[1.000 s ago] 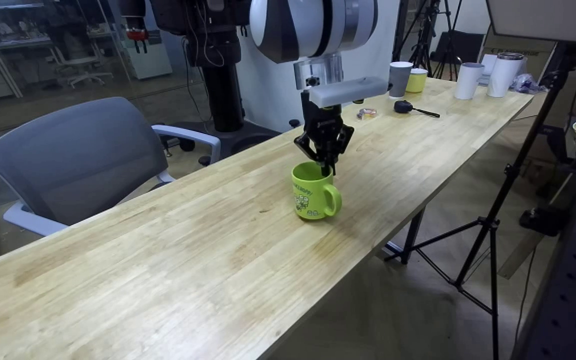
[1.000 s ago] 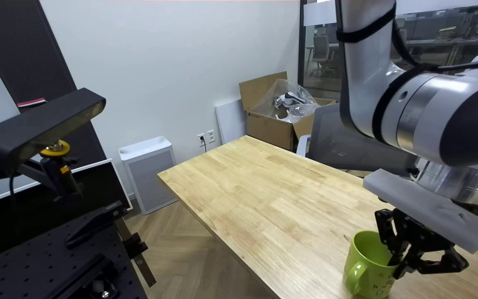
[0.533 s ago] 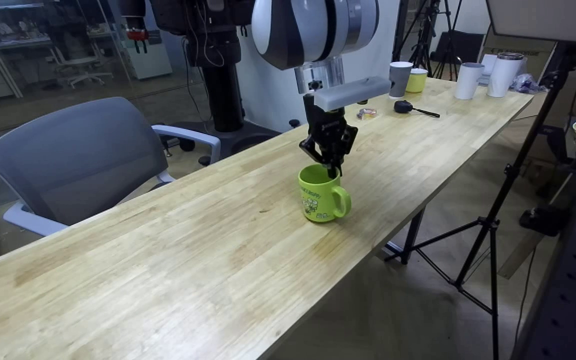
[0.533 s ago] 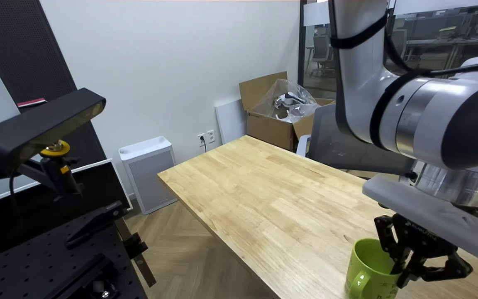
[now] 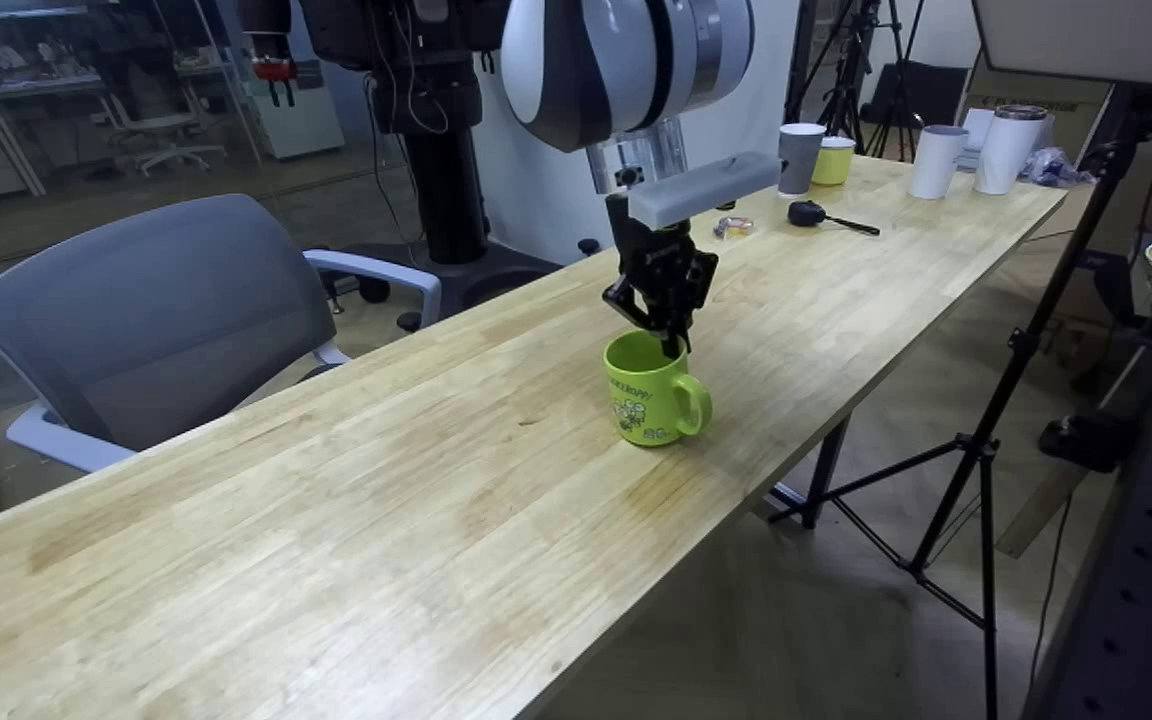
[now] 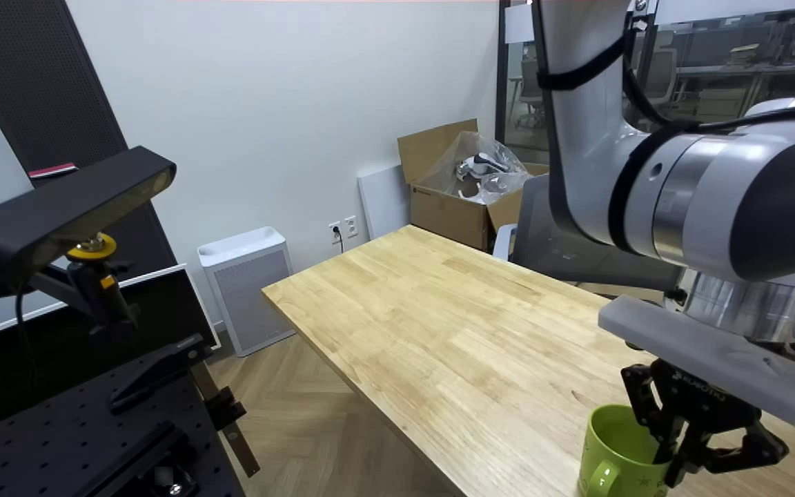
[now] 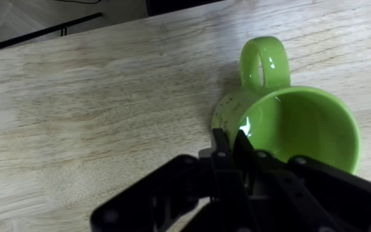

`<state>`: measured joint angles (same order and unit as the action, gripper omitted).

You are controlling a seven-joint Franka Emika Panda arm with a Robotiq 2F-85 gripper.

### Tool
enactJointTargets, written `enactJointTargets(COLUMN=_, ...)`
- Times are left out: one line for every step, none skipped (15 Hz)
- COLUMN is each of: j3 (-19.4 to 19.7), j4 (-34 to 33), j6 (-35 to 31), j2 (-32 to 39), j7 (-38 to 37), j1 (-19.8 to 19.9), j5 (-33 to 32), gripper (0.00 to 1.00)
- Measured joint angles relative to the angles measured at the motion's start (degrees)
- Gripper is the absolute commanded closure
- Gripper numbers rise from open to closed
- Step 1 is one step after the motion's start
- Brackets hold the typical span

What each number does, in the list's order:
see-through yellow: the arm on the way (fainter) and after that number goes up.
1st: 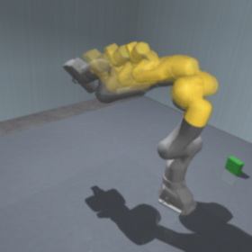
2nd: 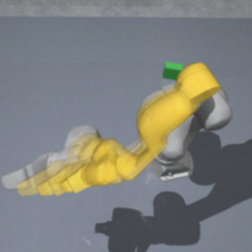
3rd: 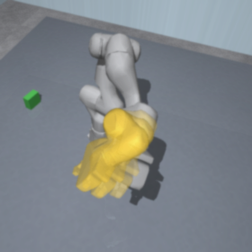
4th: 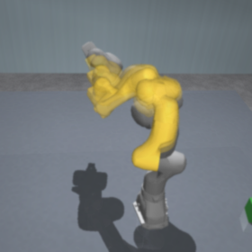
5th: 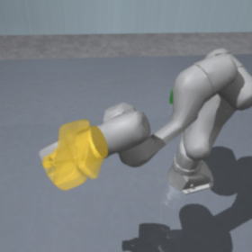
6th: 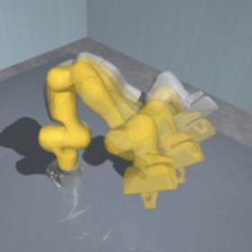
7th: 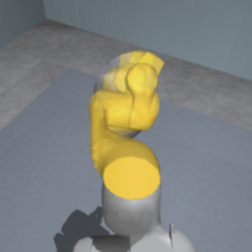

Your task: Move the yellow mug forward

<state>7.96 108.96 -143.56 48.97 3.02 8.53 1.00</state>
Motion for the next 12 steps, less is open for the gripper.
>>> enactJointTargets(j3=0.10, j4=0.00, j6=0.00, j2=0.00, j7=-0.10, j1=-0.17, j5=0.00, gripper=0.58)
enactJointTargets(j3=0.18, j4=0.00, j6=0.00, j2=-0.01, j7=-0.25, j1=-0.31, j5=-0.03, gripper=0.52)
enactJointTargets(j3=0.31, j4=-0.02, j6=0.00, j2=-0.01, j7=-0.43, j1=-0.43, j5=-0.04, gripper=0.46)
enactJointTargets(j3=0.38, j4=-0.04, j6=0.00, j2=-0.03, j7=-0.60, j1=-0.54, j5=-0.04, gripper=0.38)
enactJointTargets(j3=0.44, j4=-0.08, j6=0.00, j2=-0.06, j7=-0.72, j1=-0.63, j5=-0.04, gripper=0.32)
enactJointTargets(j3=0.48, j4=-0.11, j6=0.00, j2=-0.08, j7=-0.79, j1=-0.71, j5=-0.04, gripper=0.26)
enactJointTargets(j3=0.51, j4=-0.15, j6=0.00, j2=-0.12, j7=-0.84, j1=-0.79, j5=-0.04, gripper=0.18)
enactJointTargets(j3=0.54, j4=-0.16, j6=0.00, j2=-0.16, j7=-0.89, j1=-0.87, j5=-0.04, gripper=0.12)
enactJointTargets(j3=0.56, j4=-0.17, j6=0.00, j2=-0.21, j7=-0.93, j1=-0.93, j5=-0.04, gripper=0.06)
enactJointTargets(j3=0.56, j4=-0.18, j6=0.00, j2=-0.28, j7=-0.99, j1=-1.00, j5=-0.04, gripper=0.01)
enactJointTargets(j3=0.56, j4=-0.20, j6=0.12, j2=-0.41, j7=-1.00, j1=-1.07, j5=-0.03, gripper=0.00)
enactJointTargets(j3=0.55, j4=-0.24, j6=0.25, j2=-0.67, j7=-1.00, j1=-1.18, j5=-0.03, gripper=0.00)
